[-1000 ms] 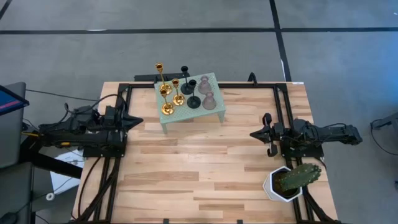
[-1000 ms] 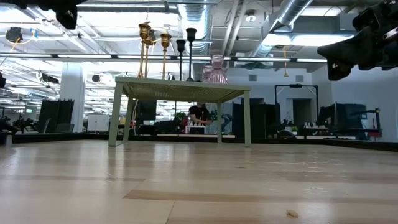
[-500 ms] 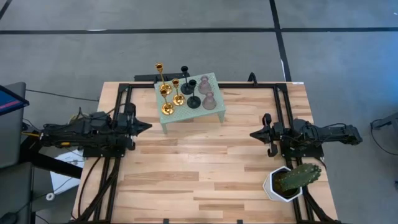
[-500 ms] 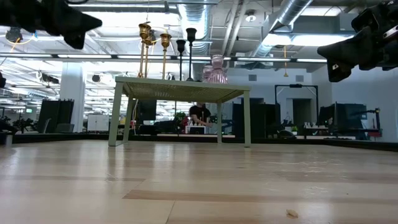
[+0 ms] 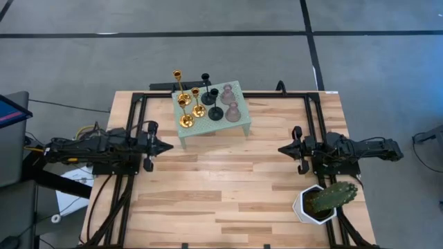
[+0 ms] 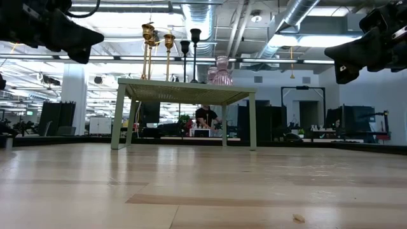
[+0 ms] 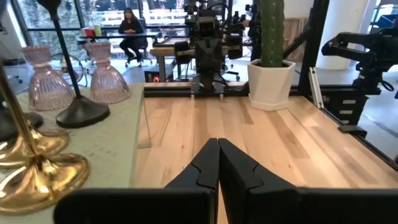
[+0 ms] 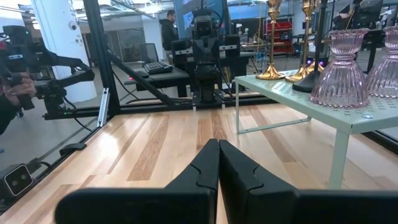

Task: Pick & Place candle stick holders
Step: Return to Home Position

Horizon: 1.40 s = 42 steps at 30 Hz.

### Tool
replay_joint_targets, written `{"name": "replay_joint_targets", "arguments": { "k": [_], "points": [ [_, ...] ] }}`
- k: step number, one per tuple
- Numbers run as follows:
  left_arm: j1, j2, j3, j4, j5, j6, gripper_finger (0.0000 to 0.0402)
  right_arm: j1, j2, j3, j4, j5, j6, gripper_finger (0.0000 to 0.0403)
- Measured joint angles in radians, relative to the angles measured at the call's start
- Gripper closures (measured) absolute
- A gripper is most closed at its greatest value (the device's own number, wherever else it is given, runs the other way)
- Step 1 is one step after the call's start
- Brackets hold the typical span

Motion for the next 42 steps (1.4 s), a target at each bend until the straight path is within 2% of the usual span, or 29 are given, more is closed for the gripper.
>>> {"name": "replay_joint_targets", "arguments": {
  "k": [18, 32, 42],
  "points": [
    [0.000, 0.000, -0.014, 0.041, 0.005, 0.005, 0.0398, 0.000, 0.000, 0.000, 0.000, 0.000, 0.000, 0.0403],
    [0.000, 0.000, -0.180, 0.222, 0.076, -0.039, 0.0398, 0.000, 0.000, 0.000, 0.000, 0.000, 0.000, 0.0403],
    [-0.001, 0.008, -0.180, 0.222, 0.066, -0.072, 0.0397, 0.000, 0.000, 0.000, 0.000, 0.001, 0.000, 0.0403]
  ]
}}
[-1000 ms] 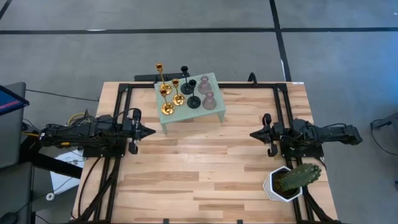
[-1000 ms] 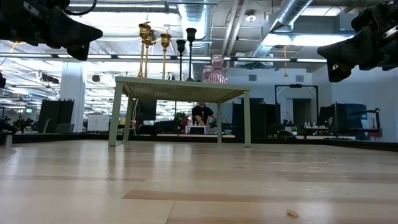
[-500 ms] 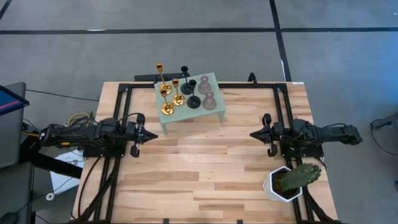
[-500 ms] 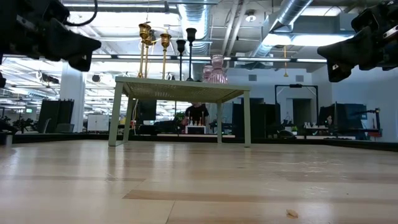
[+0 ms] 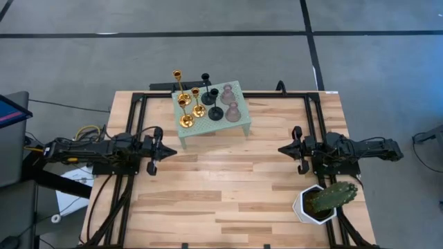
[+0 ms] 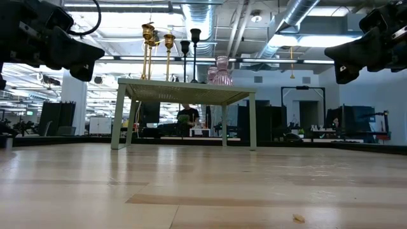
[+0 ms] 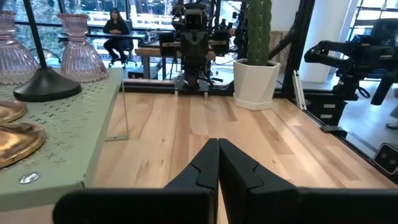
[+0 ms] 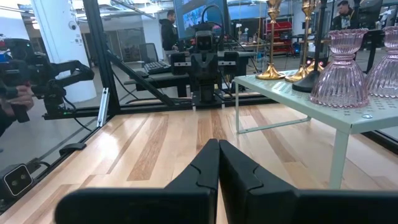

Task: Pick & Place candle stick holders
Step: Return to Home Position

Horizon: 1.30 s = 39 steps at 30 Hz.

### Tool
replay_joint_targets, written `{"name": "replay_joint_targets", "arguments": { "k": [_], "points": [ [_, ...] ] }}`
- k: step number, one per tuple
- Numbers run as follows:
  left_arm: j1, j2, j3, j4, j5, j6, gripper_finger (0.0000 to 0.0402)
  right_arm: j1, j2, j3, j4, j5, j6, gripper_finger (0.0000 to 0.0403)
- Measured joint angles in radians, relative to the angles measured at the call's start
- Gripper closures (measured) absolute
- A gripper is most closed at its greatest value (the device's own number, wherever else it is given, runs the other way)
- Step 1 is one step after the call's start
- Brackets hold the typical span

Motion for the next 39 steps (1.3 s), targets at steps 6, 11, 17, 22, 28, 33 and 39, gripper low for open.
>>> {"name": "replay_joint_targets", "arguments": {
  "k": [6, 11, 17, 22, 28, 33, 39],
  "points": [
    [0.000, 0.000, 0.000, 0.003, -0.002, 0.000, 0.0390, 0.000, 0.000, 0.000, 0.000, 0.000, 0.000, 0.0403],
    [0.000, 0.000, 0.000, 0.003, -0.002, 0.000, 0.0392, 0.000, 0.000, 0.000, 0.000, 0.000, 0.000, 0.0403],
    [0.000, 0.000, 0.000, 0.003, -0.002, 0.000, 0.0389, 0.000, 0.000, 0.000, 0.000, 0.000, 0.000, 0.0403],
    [0.000, 0.000, 0.000, 0.004, -0.002, 0.000, 0.0391, 0.000, 0.000, 0.000, 0.000, 0.000, 0.000, 0.0403],
    [0.000, 0.000, 0.000, 0.006, -0.002, 0.000, 0.0390, 0.000, 0.000, 0.000, 0.000, 0.000, 0.000, 0.0403],
    [0.000, 0.000, 0.000, 0.006, -0.002, 0.000, 0.0391, 0.000, 0.000, 0.000, 0.000, 0.000, 0.000, 0.0403],
    [0.000, 0.000, 0.000, 0.006, -0.002, 0.000, 0.0391, 0.000, 0.000, 0.000, 0.000, 0.000, 0.000, 0.0403]
  ]
}}
